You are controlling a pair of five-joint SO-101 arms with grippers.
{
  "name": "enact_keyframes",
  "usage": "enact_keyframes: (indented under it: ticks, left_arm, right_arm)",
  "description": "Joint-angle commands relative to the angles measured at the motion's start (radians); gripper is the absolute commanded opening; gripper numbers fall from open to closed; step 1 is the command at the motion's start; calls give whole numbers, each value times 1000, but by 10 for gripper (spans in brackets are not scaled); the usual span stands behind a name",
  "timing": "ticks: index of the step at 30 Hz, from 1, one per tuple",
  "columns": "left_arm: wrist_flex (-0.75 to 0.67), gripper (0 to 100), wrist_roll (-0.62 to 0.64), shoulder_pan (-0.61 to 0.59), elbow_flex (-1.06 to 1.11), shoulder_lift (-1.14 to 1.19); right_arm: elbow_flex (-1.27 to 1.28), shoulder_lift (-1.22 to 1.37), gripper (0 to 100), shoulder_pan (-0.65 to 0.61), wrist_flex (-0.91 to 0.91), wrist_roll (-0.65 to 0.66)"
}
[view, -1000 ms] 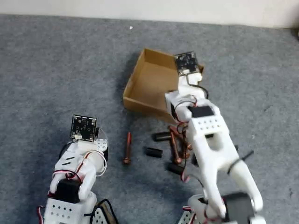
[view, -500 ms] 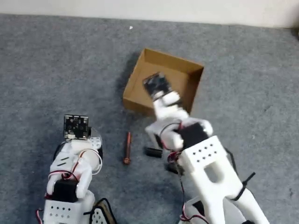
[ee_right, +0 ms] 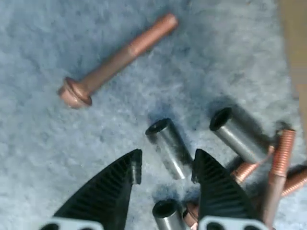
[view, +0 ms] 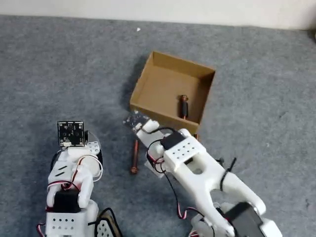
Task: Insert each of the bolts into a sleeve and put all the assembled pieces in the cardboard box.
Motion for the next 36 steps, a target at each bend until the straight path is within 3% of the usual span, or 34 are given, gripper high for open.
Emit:
enact_keyframes:
  ticks: [1, 8, 14, 18, 22, 28, 31, 36]
  left_arm:
    - [-25, 10, -11, -10, 21, -4]
    - [-25, 10, -11, -10, 21, -4]
    - [-26, 10, -11, -10, 21, -4]
    - [-28, 10, -11, -10, 21, -4]
    - [-28, 11, -11, -10, 21, -4]
    - [-23, 11, -14, -15, 12, -4]
    - [-9, 11, -129, -16, -13, -2]
    - [167, 8, -275, -16, -116, -4]
  right_arm:
    - [-2, 39, 163, -1, -22, 54]
    - [-2, 122, 157, 8, -91, 87]
    - [-2, 173, 0, 5, -160, 87]
    - [-2, 154, 5, 5, -136, 83]
    - [-19, 1, 5, 7, -25, 64]
    - [-16, -344, 5, 74, 82, -89]
    - [-10, -492, 5, 156, 111, -149]
    - [105, -690, 5, 252, 127, -207]
